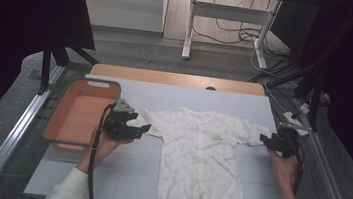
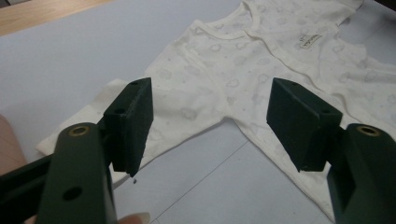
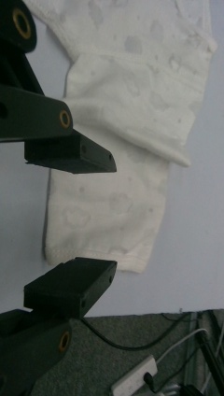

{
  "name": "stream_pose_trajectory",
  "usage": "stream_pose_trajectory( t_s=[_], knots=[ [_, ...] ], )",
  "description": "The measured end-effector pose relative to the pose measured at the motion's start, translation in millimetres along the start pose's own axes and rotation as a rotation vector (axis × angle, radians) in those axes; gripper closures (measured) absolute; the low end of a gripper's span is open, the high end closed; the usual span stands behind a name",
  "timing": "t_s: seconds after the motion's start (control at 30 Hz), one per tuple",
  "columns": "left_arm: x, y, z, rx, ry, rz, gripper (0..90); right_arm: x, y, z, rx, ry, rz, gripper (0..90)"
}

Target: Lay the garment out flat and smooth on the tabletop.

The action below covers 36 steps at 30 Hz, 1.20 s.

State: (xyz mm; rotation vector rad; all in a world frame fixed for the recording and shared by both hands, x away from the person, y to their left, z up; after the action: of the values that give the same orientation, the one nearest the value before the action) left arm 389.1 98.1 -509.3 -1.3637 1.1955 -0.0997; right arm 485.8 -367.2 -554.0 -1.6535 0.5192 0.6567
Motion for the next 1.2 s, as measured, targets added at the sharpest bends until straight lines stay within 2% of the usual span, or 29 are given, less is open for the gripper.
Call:
stream_pose_trajectory(
  t_s=[0.17, 0.23, 0.3, 0.4, 0.47, 0.5, 0.6, 0.8, 0.87, 1.0, 1.03, 1.1, 1.2],
  knots=[
    [1.8, 0.5, -0.5, 0.001, 0.001, 0.003, 32.5, 11.9, 6.0, 5.2, -0.027, -0.006, 0.043, 44.1],
    [1.6, 0.5, -0.5, 0.001, 0.001, 0.003, 32.5, 15.9, 9.2, 9.1, -0.065, 0.009, 0.065, 48.2],
    [0.9, 0.6, -0.2, 0.000, 0.000, 0.002, 32.5, 17.8, 10.9, 11.8, -0.095, 0.019, 0.070, 57.5],
    [0.6, 1.0, 0.5, -0.001, -0.001, 0.001, 32.5, 16.3, 10.9, 14.6, -0.112, 0.003, 0.069, 81.3],
    [0.8, 1.6, 0.6, -0.002, -0.001, 0.002, 32.5, 15.4, 11.6, 15.5, -0.118, -0.007, 0.074, 89.0],
    [0.7, 1.8, 0.7, -0.002, -0.002, 0.003, 32.4, 15.3, 11.7, 15.5, -0.121, -0.005, 0.073, 89.5],
    [-0.8, 1.2, 1.4, -0.004, -0.004, -0.002, 32.4, 12.1, 12.7, 10.2, -0.118, 0.016, 0.070, 89.7],
    [-1.7, 2.7, 3.3, -0.011, -0.008, -0.001, 32.4, -2.0, 19.3, -5.1, -0.059, 0.042, 0.063, 89.7],
    [-1.8, 2.5, 2.7, -0.009, -0.007, -0.001, 32.4, -6.6, 23.6, -5.4, -0.036, 0.029, 0.066, 89.6],
    [-3.7, 0.6, 2.2, -0.007, -0.007, -0.008, 32.4, -13.5, 23.3, -4.1, -0.033, 0.037, 0.046, 89.1],
    [-3.8, 0.4, 2.3, -0.007, -0.007, -0.010, 32.4, -14.6, 22.8, -3.2, -0.037, 0.037, 0.041, 86.5],
    [-3.9, 0.3, 2.2, -0.008, -0.007, -0.010, 32.4, -17.6, 19.6, -1.0, -0.038, 0.043, 0.016, 73.2],
    [-3.8, 0.3, 1.7, -0.005, -0.007, -0.008, 32.4, -25.7, 12.0, 7.2, -0.022, -0.017, -0.038, 59.1]
  ],
)
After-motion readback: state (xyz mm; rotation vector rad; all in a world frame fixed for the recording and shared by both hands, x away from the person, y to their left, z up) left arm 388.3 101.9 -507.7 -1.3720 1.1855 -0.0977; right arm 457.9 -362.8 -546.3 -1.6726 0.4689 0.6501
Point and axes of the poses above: each handheld gripper's, and its own axes: x roughly forward along the jaws, y roughly out of its underside, z roughly to its left, the point moved 9 cm from there along x, roughly forward along the jaws, and after that the axes turned 11 degrees about y, right-handed, at the moved point
